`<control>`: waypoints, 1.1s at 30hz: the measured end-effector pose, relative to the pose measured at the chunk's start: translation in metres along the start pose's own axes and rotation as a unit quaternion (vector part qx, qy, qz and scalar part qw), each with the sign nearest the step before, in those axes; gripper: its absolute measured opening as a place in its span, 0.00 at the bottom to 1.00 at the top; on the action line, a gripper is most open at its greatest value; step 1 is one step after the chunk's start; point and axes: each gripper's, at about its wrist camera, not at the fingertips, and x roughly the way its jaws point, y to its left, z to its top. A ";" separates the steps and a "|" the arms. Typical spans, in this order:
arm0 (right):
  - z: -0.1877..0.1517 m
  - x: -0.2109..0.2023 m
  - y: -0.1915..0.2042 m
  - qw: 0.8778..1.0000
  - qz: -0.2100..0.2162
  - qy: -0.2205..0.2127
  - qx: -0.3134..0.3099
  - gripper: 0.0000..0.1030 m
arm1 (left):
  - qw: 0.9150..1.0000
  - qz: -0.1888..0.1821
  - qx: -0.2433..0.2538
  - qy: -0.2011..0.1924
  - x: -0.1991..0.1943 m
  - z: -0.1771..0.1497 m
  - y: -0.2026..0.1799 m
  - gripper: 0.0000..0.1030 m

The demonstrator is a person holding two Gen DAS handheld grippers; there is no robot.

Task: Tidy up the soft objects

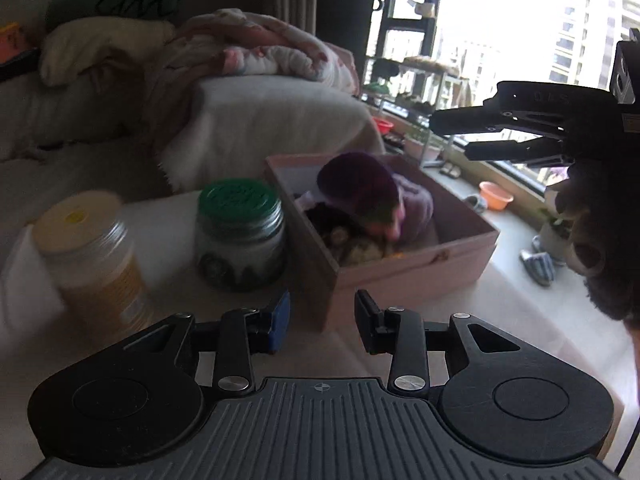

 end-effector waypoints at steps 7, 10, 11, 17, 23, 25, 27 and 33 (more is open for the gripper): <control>-0.100 -0.010 0.025 0.987 -0.089 0.099 -0.095 0.73 | 0.996 0.069 -0.027 0.047 -0.002 -0.052 -0.003 0.38; -0.125 -0.005 0.021 0.983 -0.103 0.127 -0.078 0.73 | 0.995 0.085 -0.019 0.043 0.009 -0.057 -0.015 0.40; -0.129 -0.003 0.018 0.983 -0.104 0.135 -0.069 0.75 | 0.995 0.095 -0.006 0.044 0.012 -0.057 -0.022 0.40; -0.142 -0.001 0.021 0.982 -0.131 0.107 -0.078 0.87 | 0.995 0.093 -0.011 0.028 0.026 -0.056 -0.035 0.40; -0.145 0.011 0.021 0.980 -0.151 0.096 -0.088 1.00 | 0.996 0.085 -0.006 0.009 0.029 -0.058 -0.045 0.44; -0.149 0.012 0.020 0.981 -0.156 0.081 -0.085 1.00 | 0.997 0.080 -0.005 0.006 0.029 -0.059 -0.047 0.52; -0.150 0.011 0.021 0.981 -0.161 0.077 -0.082 1.00 | 0.996 0.086 -0.006 0.004 0.030 -0.059 -0.050 0.52; -0.149 0.009 0.020 0.980 -0.163 0.077 -0.080 1.00 | 0.994 0.107 -0.032 -0.002 0.031 -0.059 -0.053 0.51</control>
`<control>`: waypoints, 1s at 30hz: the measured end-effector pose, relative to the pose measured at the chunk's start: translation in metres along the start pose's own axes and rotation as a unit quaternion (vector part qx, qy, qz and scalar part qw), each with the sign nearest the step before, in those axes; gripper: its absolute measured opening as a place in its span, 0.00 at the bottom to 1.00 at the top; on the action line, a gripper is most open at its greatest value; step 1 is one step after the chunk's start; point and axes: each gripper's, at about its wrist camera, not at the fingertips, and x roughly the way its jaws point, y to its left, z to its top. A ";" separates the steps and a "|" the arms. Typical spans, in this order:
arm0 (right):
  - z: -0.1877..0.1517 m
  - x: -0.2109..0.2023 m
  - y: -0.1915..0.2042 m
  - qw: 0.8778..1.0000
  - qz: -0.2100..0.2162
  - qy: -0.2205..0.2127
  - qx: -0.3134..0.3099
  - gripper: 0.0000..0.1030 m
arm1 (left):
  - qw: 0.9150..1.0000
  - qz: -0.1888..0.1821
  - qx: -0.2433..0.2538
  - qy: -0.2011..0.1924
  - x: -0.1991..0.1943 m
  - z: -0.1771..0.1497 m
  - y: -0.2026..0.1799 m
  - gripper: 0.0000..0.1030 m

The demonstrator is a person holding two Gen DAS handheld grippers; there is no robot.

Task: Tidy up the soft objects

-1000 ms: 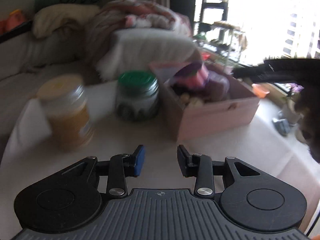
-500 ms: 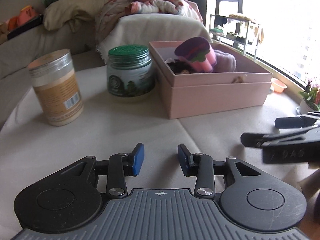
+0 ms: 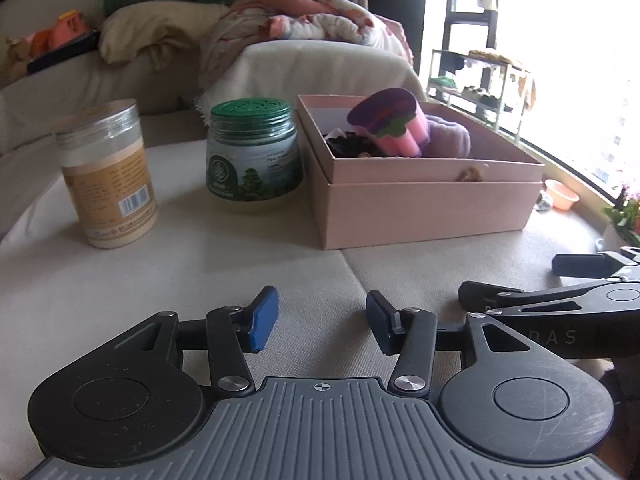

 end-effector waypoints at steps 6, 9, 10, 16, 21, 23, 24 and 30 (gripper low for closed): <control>0.000 -0.001 -0.001 1.000 -0.001 0.000 0.002 1.00 | 1.000 0.005 0.005 0.001 0.000 0.000 -0.001 0.51; 0.000 -0.001 -0.002 1.000 -0.007 0.000 0.006 1.00 | 1.000 0.006 0.006 0.001 0.000 0.000 -0.001 0.51; 0.000 -0.001 -0.003 1.000 -0.011 0.000 0.010 1.00 | 1.000 0.007 0.005 0.001 0.000 0.000 -0.001 0.51; 0.000 -0.001 -0.004 1.000 -0.020 0.000 0.016 1.00 | 1.000 0.007 0.005 0.000 0.000 -0.001 -0.001 0.51; 0.000 -0.001 -0.004 1.000 -0.020 0.000 0.016 1.00 | 1.000 0.011 0.003 0.000 0.001 0.000 -0.002 0.52; 0.000 -0.001 -0.004 1.000 -0.020 0.000 0.016 1.00 | 1.000 0.015 0.002 0.000 0.001 0.000 -0.003 0.52; 0.000 -0.001 -0.004 1.000 -0.020 0.000 0.016 1.00 | 1.000 0.016 0.001 0.000 0.001 0.000 -0.004 0.52; 0.000 -0.001 -0.004 1.000 -0.020 0.000 0.016 1.00 | 1.000 0.017 0.001 0.001 0.002 0.000 -0.004 0.52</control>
